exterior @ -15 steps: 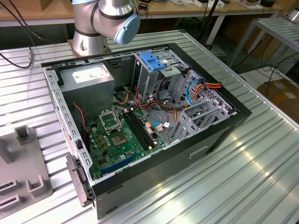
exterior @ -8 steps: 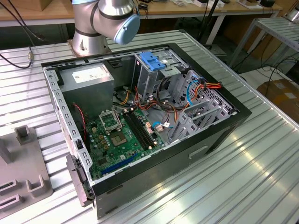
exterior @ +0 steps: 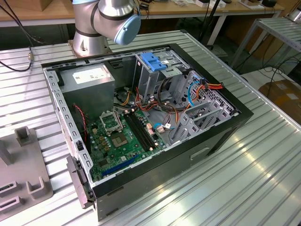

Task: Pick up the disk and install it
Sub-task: 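Pick up the disk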

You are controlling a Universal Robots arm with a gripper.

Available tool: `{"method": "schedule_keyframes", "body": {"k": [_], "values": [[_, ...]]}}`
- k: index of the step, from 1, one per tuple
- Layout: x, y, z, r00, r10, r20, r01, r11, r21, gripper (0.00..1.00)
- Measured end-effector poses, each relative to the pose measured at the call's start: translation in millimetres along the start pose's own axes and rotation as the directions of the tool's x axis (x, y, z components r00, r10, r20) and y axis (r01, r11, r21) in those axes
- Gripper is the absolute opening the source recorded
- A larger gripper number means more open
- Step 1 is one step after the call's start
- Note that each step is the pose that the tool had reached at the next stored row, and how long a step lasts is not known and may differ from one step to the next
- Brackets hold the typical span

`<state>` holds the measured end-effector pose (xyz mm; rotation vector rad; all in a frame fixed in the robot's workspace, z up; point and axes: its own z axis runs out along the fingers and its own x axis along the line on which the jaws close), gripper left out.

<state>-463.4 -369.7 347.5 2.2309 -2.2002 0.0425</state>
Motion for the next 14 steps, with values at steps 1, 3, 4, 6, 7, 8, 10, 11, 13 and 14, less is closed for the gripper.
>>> {"method": "schedule_keyframes", "body": {"k": [1,3,4,6,7,8,10,11,13,14], "values": [[-0.2,0.0,1.8,1.0,0.0,0.0,0.0,1.0,0.0,0.48],[-0.5,0.0,5.5,1.0,0.0,0.0001,0.0,1.0,0.0001,0.49],[-0.7,0.1,7.5,1.0,0.0,0.0,0.0,1.0,0.0001,0.55],[-0.9,0.1,11.7,1.0,0.0,0.0,0.0,1.0,0.0,0.55],[-1.0,0.2,14.6,1.0,0.0,0.0,0.0,1.0,0.0,0.55],[-1.0,0.2,16.2,1.0,0.0,0.0,0.0,1.0,0.0,0.55],[-1.1,0.2,20.1,1.0,0.0,0.0,0.0,1.0,0.0001,0.55],[-1.2,0.3,21.9,1.0,0.0,0.0,0.0,1.0,0.0001,0.55],[-1.3,0.3,26.1,1.0,0.0,0.0,0.0,1.0,0.0001,0.55],[-1.4,0.4,28.8,1.0,0.0,0.0,0.0,1.0,0.0,0.55]]}}
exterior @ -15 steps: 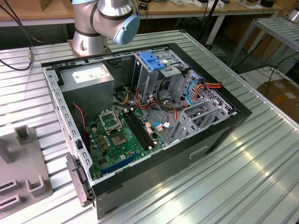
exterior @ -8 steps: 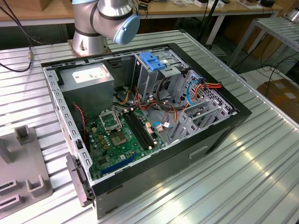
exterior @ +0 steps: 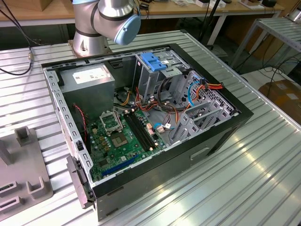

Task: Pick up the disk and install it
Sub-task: 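Pick up the disk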

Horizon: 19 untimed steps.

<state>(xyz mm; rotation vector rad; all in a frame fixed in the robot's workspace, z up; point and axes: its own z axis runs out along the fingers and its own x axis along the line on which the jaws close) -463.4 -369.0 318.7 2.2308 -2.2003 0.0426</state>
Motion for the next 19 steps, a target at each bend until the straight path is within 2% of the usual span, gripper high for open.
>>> {"method": "schedule_keyframes", "body": {"k": [6,9,12,13,19], "values": [[-0.3,1.2,11.9,1.0,0.0,0.0,0.0,1.0,0.0001,0.55],[-0.6,1.3,21.8,1.0,0.0,0.0001,0.0,1.0,0.0001,0.55],[-0.6,1.3,22.7,1.0,0.0,0.0002,0.0,1.0,-0.0001,0.54],[-0.7,1.3,22.8,1.0,0.0,0.0002,0.0,1.0,-0.0001,0.46],[-4.0,1.3,23.0,1.0,0.002,0.0002,-0.002,1.0,0.0,0.46]]}}
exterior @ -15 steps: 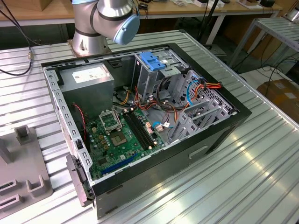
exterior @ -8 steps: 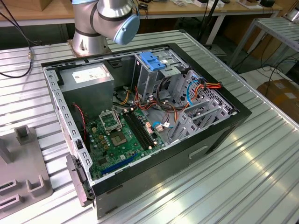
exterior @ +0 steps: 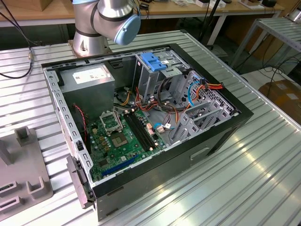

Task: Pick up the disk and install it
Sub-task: 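Pick up the disk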

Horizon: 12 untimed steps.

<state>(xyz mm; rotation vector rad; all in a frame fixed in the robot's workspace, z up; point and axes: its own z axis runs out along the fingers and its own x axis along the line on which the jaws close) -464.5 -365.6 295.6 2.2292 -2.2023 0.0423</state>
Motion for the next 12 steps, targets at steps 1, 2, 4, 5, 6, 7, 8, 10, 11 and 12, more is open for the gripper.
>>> {"method": "schedule_keyframes", "body": {"k": [1,2,4,5,6,7,8,10,11,12], "values": [[-0.6,0.0,0.0,1.0,0.004,0.0,-0.004,1.0,-0.0001,0.46],[-0.8,0.0,0.1,1.0,0.008,0.0,-0.008,1.0,-0.0001,0.46],[-0.8,0.0,0.0,0.9999,0.012,-0.0002,-0.012,0.9999,-0.0004,0.46],[-0.8,0.0,0.0,0.9999,0.013,-0.0003,-0.013,0.9999,-0.0006,0.46],[-0.8,0.0,0.0,0.9999,0.013,-0.0002,-0.013,0.9999,-0.0006,0.46],[-0.9,0.0,0.0,0.9999,0.013,-0.0002,-0.013,0.9999,-0.0006,0.46],[-0.9,0.0,0.0,0.9999,0.013,-0.0002,-0.013,0.9999,-0.0006,0.46],[-0.9,0.0,0.0,0.9999,0.013,-0.0002,-0.013,0.9999,-0.0006,0.46],[-0.9,0.0,0.0,0.9999,0.013,-0.0002,-0.013,0.9999,-0.0006,0.46],[-0.9,0.0,0.0,0.9999,0.014,-0.0002,-0.014,0.9999,-0.0006,0.45]]}}
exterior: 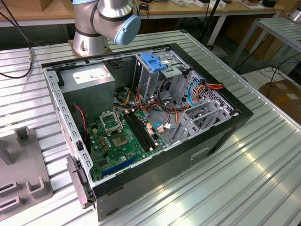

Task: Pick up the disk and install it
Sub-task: 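Pick up the disk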

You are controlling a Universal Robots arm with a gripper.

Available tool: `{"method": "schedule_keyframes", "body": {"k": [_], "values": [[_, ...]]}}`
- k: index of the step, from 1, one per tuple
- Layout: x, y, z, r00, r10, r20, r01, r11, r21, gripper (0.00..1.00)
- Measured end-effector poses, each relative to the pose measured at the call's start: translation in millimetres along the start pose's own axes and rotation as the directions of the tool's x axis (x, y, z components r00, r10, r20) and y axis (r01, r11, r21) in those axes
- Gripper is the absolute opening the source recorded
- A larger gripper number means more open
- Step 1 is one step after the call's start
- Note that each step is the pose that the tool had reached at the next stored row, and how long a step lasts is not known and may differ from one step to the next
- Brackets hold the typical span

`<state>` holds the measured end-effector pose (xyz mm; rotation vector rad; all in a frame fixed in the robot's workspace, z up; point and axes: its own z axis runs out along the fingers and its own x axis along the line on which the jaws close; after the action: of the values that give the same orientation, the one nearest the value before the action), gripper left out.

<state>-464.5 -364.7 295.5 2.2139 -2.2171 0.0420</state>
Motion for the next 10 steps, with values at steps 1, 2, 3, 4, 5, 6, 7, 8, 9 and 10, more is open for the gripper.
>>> {"method": "schedule_keyframes", "body": {"k": [1,2,3,4,5,6,7,8,9,10], "values": [[0.0,0.0,0.0,1.0,0.0,-0.0001,0.0,1.0,-0.0001,0.45],[0.0,0.0,0.0,1.0,0.0,0.0,0.0,1.0,0.0,0.38],[0.0,0.0,0.0,1.0,0.0,0.0,0.0,1.0,0.0,0.38],[0.0,0.0,0.0,1.0,0.0,0.0,0.0,1.0,0.0,0.38],[0.0,0.0,0.0,1.0,0.0,0.0,0.0,1.0,0.0,0.38],[0.0,0.0,0.0,1.0,0.0,0.0,0.0,1.0,0.0,0.37],[0.0,0.0,0.0,1.0,0.0,0.0001,0.0,1.0,0.0,0.37],[0.0,0.0,0.0,1.0,0.0,0.0,0.0,1.0,0.0,0.37],[0.0,0.0,0.0,1.0,0.0,0.0,0.0,1.0,0.0,0.37],[0.0,0.0,0.0,1.0,0.0,0.0,0.0,1.0,0.0,0.37]]}}
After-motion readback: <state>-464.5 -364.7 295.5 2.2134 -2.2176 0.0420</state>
